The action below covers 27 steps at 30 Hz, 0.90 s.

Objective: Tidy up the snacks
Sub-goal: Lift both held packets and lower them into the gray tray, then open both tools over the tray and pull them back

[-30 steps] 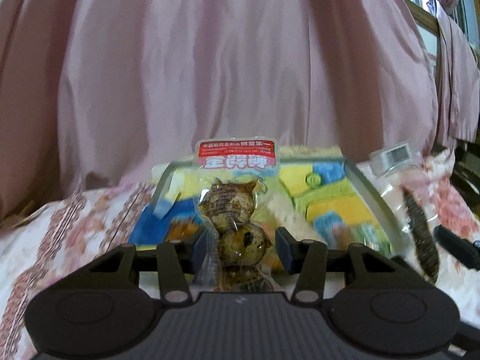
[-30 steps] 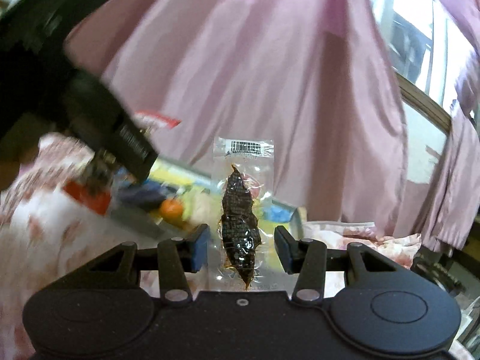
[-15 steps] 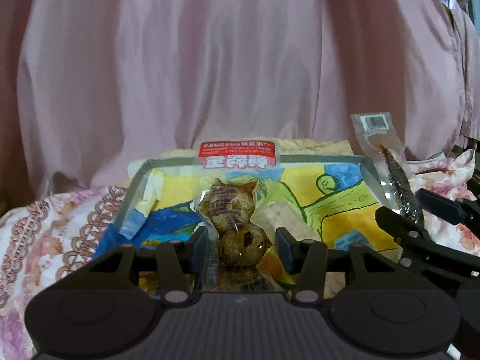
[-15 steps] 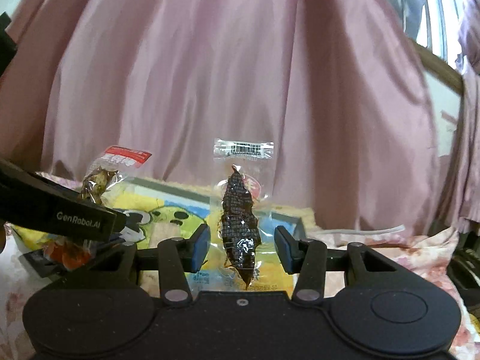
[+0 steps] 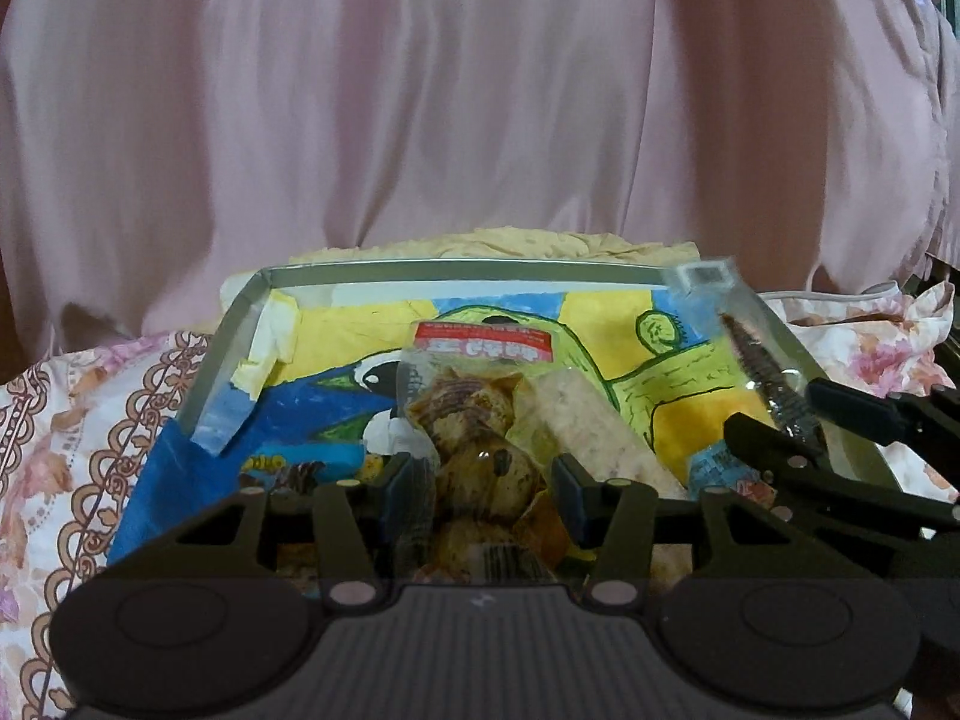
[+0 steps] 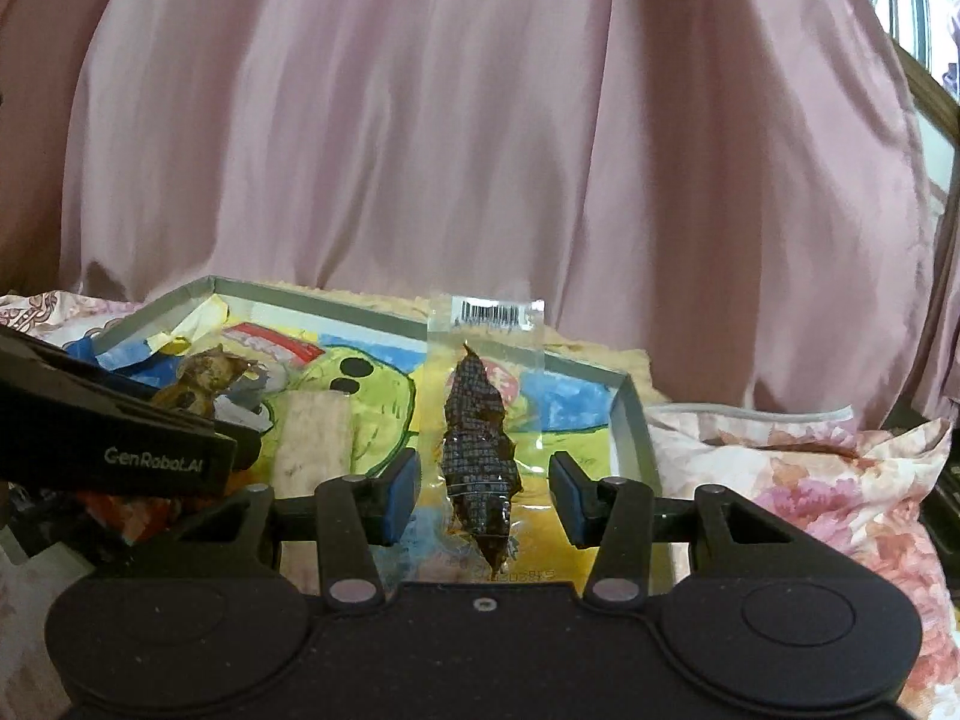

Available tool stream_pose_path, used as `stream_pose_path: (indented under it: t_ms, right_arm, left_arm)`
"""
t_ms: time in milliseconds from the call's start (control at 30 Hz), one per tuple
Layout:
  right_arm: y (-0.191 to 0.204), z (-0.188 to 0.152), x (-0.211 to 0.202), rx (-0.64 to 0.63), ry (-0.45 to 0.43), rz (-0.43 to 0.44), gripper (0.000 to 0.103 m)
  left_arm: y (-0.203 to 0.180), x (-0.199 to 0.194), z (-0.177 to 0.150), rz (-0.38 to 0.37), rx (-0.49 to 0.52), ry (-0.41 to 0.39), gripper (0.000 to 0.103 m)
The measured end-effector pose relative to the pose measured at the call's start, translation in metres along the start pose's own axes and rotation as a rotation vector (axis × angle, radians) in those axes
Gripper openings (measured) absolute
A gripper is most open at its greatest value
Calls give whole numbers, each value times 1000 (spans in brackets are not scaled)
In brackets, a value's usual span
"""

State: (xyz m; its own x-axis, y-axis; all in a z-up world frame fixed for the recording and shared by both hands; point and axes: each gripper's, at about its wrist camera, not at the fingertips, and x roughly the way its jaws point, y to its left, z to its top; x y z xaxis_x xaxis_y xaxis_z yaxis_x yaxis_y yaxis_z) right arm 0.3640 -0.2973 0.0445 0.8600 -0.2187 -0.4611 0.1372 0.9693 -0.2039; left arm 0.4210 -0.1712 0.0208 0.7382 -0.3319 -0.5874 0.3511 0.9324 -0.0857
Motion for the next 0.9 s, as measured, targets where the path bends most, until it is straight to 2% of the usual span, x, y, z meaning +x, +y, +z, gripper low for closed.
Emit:
stream_pose_path:
  t_ms: [233, 333, 433, 500, 633, 800, 900]
  right_arm:
    - [3, -1, 5, 5, 20, 10, 49]
    - [4, -2, 3, -7, 14, 7, 49]
    - [2, -3, 0, 2, 0, 0, 61]
    - [0, -4, -3, 14, -11, 0, 64]
    - [-3, -6, -12, 28, -41, -6, 80]
    - [-5, -5, -27, 62, -91, -1, 90]
    - [-5, -4, -38, 82, -122, -2, 97]
  left_arm:
    - [0, 0, 3, 1, -5, 8, 57]
    - [1, -5, 2, 15, -19, -16, 65]
    - [4, -8, 3, 23, -36, -33, 70]
    - [6, -11, 3, 26, -48, -45, 75]
    - [10, -20, 5, 35, -62, -82, 84]
    - [15, -37, 5, 52, -76, -141, 98]
    - [19, -50, 3, 75, -92, -186, 102]
